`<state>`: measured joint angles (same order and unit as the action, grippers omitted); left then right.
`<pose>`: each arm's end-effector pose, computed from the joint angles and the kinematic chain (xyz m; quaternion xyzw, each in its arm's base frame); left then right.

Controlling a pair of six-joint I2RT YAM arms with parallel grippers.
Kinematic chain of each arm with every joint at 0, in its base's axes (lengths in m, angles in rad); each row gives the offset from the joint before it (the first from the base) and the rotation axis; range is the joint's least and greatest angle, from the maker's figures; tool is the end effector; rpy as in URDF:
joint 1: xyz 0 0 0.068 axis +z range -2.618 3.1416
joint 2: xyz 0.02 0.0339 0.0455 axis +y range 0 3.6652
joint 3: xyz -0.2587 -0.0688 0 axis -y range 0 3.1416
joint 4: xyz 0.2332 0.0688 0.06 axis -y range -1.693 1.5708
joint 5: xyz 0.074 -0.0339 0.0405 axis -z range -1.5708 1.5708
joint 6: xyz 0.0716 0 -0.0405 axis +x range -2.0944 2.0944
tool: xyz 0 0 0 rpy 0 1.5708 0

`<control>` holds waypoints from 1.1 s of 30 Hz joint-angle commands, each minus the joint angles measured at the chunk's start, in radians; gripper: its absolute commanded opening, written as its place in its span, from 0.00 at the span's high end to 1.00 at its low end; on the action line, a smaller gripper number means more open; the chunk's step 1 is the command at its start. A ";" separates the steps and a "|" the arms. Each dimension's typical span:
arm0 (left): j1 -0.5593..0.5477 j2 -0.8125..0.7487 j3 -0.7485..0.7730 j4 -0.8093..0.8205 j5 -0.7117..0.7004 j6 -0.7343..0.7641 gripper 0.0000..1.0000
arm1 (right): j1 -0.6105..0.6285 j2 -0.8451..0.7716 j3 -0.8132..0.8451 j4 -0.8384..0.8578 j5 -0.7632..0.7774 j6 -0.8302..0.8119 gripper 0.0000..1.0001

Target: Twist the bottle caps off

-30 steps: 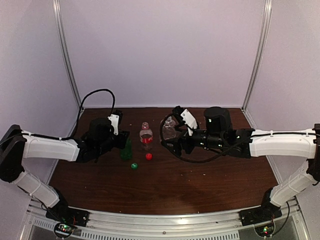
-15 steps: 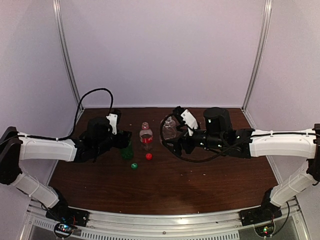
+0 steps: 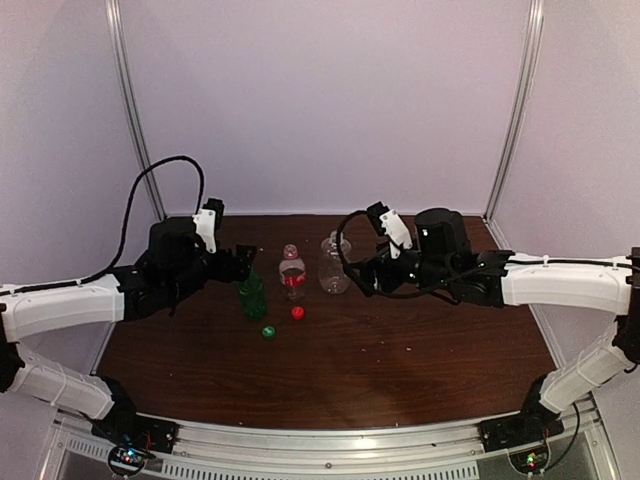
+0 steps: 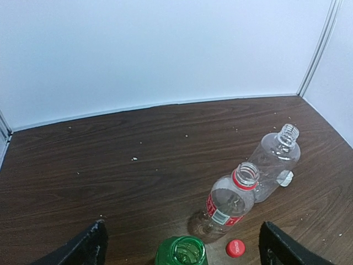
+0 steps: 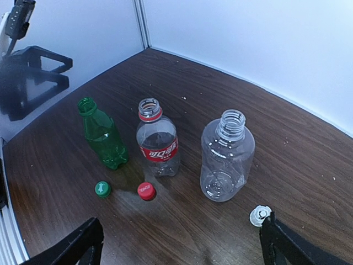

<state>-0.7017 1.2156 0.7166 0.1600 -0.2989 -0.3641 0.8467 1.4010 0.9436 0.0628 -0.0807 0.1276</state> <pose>0.2411 -0.1761 0.2498 0.0508 0.8101 -0.1855 0.5538 0.2250 0.2632 0.2634 -0.3135 0.7703 0.2891 0.4741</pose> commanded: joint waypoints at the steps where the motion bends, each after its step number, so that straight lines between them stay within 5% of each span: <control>1: 0.005 -0.052 0.059 -0.067 -0.038 0.025 0.02 | -0.015 -0.036 0.025 -0.032 0.046 0.024 0.00; 23: 0.008 -0.143 0.143 -0.235 -0.109 0.088 0.02 | -0.085 0.036 0.184 -0.164 0.134 0.080 0.00; 33: 0.109 -0.153 0.148 -0.223 0.025 0.044 0.02 | -0.176 0.055 0.195 -0.122 0.093 0.073 0.00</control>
<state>-0.6476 1.0714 0.8345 -0.0849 -0.3515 -0.2939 0.6998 1.4448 1.1069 -0.0727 0.0231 0.1951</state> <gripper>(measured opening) 0.976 0.997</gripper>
